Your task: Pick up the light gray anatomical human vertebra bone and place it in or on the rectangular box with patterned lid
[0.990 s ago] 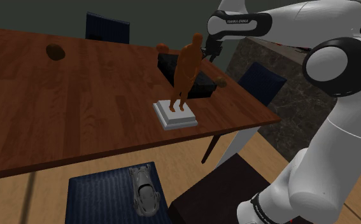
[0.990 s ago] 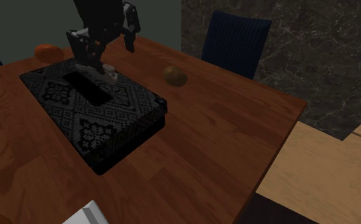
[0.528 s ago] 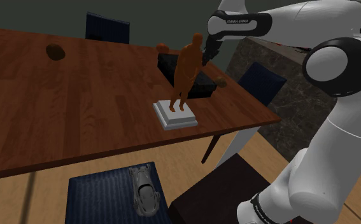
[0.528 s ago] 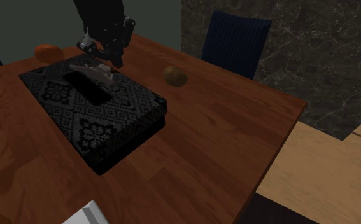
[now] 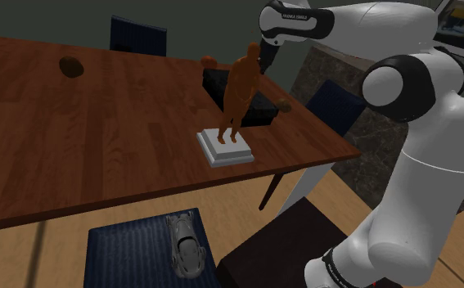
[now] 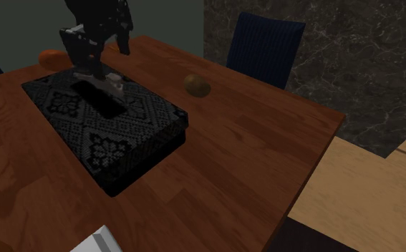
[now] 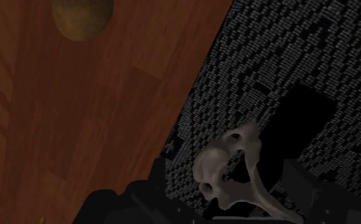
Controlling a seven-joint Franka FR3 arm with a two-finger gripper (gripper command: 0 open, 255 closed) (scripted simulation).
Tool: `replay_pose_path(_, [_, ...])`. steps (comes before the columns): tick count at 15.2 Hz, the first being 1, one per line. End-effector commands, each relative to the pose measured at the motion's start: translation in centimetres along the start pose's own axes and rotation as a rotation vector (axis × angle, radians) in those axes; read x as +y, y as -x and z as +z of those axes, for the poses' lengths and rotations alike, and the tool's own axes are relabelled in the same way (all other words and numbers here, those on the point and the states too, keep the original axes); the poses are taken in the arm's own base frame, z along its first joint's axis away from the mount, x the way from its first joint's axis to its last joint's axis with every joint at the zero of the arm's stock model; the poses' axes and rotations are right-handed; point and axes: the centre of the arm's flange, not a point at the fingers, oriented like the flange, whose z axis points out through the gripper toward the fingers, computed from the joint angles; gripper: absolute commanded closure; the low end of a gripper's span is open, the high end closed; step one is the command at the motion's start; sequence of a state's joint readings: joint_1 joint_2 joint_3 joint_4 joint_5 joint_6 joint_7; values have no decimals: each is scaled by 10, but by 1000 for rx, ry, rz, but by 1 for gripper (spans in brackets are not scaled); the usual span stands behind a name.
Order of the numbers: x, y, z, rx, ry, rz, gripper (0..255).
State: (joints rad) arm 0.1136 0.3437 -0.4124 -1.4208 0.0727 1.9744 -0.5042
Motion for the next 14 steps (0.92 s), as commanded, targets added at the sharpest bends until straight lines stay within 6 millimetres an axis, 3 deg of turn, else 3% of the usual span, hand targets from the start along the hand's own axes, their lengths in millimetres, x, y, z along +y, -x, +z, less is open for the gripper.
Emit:
replay_pose_path(1, [1, -8, 6, -5, -25, -89, 0])
replay_pose_path(7, [0, -7, 41, -5, -25, -89, 0])
replay_pose_path(14, [0, -7, 41, -5, -25, -89, 0])
